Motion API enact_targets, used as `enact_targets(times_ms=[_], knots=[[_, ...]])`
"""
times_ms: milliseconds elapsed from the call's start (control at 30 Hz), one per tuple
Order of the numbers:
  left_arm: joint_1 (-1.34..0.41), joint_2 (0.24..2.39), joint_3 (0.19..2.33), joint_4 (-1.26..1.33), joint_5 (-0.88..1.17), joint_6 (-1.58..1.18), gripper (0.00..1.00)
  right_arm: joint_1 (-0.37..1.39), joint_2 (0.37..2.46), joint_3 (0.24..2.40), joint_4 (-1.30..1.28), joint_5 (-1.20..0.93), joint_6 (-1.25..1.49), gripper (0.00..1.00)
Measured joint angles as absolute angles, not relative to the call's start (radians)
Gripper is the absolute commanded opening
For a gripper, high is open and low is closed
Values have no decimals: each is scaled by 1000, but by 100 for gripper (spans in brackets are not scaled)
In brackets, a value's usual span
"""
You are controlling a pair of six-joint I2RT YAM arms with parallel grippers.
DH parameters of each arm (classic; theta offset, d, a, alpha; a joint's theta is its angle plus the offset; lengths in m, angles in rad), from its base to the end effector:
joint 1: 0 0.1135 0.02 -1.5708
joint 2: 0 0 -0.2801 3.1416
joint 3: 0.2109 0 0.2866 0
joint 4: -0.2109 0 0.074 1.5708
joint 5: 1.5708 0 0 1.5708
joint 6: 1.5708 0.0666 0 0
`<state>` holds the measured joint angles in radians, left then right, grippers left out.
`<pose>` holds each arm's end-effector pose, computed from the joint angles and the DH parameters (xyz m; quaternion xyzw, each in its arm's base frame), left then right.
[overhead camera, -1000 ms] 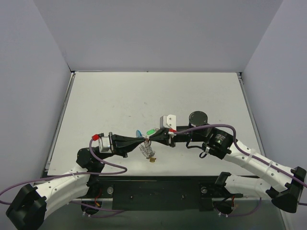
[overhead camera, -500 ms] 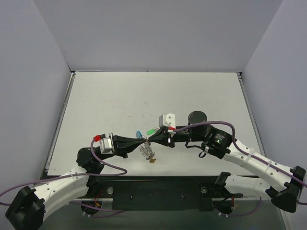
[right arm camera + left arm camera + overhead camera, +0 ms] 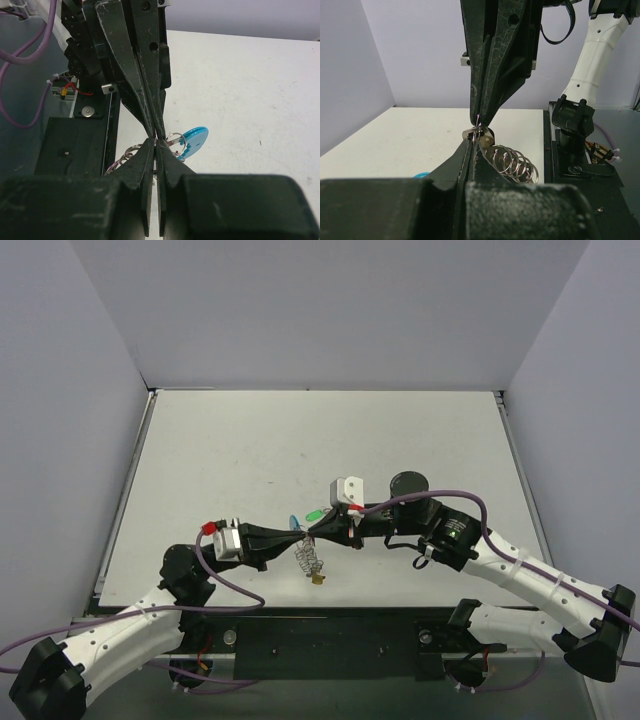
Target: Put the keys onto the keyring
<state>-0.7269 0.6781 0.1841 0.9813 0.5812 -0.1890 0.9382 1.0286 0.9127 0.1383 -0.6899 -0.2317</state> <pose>0.1189 -0.1547 0.2699 0.3679 0.4110 -0.4954 0.6710 0.1350 0.2558 0.3834 -0.5649 0.4151 0.4546 0.5495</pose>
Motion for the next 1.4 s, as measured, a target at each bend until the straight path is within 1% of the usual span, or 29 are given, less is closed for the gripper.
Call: enact_targets(times_ms=[300,633,1400], knots=[[-731,673,190,919,575,-186,0,957,1034,924,128,-689,-248,0],[-731,650,190,916,568,-187,0,955,1042,928,78,-688,-270,0],[-731,644,190,917,557,-190,0,928,1038,947,78,-694,-262,0]])
